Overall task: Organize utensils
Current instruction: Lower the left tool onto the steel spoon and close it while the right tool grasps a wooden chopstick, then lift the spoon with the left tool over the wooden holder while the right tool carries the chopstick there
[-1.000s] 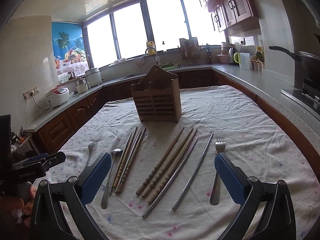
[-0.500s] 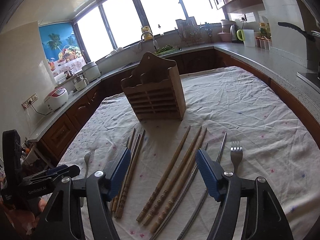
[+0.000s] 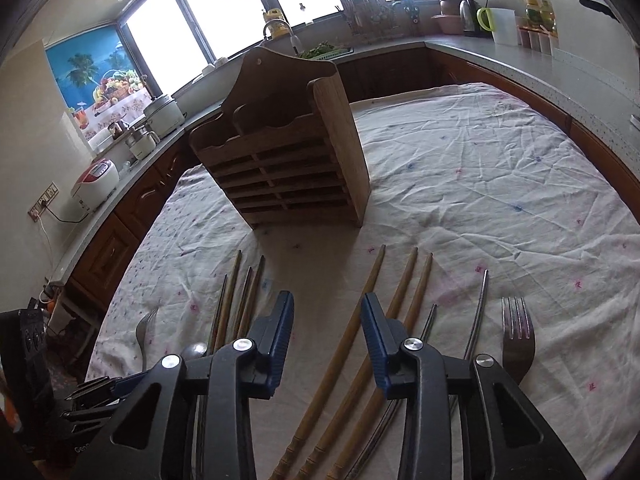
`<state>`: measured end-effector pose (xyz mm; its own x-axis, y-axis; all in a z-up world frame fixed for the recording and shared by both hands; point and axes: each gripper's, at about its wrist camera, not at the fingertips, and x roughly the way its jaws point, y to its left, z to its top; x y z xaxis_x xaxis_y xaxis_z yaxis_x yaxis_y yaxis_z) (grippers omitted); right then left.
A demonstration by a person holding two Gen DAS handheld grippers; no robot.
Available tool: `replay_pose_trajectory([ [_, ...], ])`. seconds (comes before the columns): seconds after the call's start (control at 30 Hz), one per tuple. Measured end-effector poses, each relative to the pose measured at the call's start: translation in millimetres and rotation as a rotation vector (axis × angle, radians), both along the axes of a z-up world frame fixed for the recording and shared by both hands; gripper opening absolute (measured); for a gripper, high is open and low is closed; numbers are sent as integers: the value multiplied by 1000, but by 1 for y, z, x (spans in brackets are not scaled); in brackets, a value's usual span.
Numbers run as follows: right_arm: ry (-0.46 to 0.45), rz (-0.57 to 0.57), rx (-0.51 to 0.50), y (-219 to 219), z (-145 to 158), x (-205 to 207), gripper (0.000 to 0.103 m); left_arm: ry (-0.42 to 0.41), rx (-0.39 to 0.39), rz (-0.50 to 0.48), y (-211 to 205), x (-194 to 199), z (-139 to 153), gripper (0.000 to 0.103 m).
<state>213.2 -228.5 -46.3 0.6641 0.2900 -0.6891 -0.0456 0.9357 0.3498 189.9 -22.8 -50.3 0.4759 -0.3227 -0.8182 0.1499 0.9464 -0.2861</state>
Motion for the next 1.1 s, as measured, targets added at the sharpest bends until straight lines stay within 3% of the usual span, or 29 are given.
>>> replay_pose_trajectory([
  [0.33,111,-5,-78,2,-34,44,25,25,19,-19,-7,11,-10,20],
  [0.5,104,16,-141,10,-33,49,22,20,26,-26,-7,17,-11,9],
  [0.6,106,27,-162,12,-34,50,13,9,28,-31,-7,17,-11,7],
  [0.87,84,44,-94,9,-27,38,8,-24,-1,-44,-5,13,-2,2],
  [1.1,1,65,-13,11,10,11,7,-74,-52,-31,8,3,21,2],
])
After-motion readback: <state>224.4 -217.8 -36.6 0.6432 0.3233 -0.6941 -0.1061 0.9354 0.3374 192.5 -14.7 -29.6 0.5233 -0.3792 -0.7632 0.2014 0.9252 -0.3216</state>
